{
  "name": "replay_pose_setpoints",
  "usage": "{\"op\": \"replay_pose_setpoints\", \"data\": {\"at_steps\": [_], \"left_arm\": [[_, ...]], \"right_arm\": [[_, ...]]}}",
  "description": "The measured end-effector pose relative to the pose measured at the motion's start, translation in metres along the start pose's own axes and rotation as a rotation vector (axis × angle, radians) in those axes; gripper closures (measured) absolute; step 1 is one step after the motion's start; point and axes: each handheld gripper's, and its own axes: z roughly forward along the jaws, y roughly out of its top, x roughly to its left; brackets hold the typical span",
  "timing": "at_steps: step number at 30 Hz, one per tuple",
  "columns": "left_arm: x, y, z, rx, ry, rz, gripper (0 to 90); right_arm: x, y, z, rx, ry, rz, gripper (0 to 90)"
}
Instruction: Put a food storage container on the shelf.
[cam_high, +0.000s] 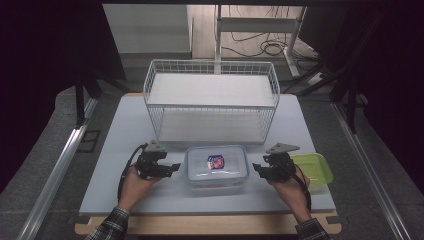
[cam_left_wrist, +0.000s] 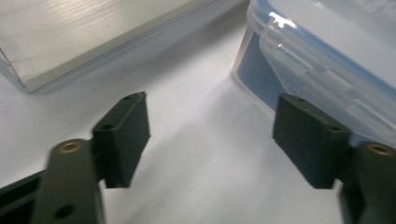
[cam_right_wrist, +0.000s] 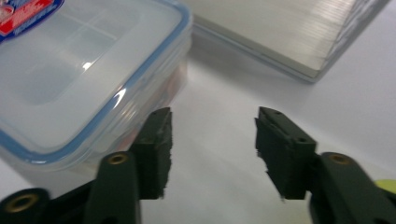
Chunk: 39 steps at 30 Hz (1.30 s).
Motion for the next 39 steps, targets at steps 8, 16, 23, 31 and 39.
{"op": "replay_pose_setpoints", "data": {"at_steps": [8,16,23,31,39], "left_arm": [[-0.003,-0.002,-0.011,-0.059,-0.012,0.028,7.4],[-0.010,0.012,-0.029,-0.119,-0.088,-0.023,5.2],[-0.031,0.023,-0.018,-0.066,-0.128,0.008,2.4],[-0.035,0.029,0.007,-0.024,-0.196,-0.042,1.7],[-0.035,0.026,0.028,0.045,-0.315,-0.121,0.0]], "right_arm": [[-0.009,0.004,-0.006,-0.057,0.048,0.051,25.0],[-0.006,0.009,-0.005,-0.107,0.119,0.061,9.6],[0.005,0.015,0.003,-0.079,0.175,0.062,6.1],[0.011,0.023,0.015,-0.032,0.248,0.107,4.0],[0.018,0.028,0.036,0.047,0.359,0.151,4.5]]}}
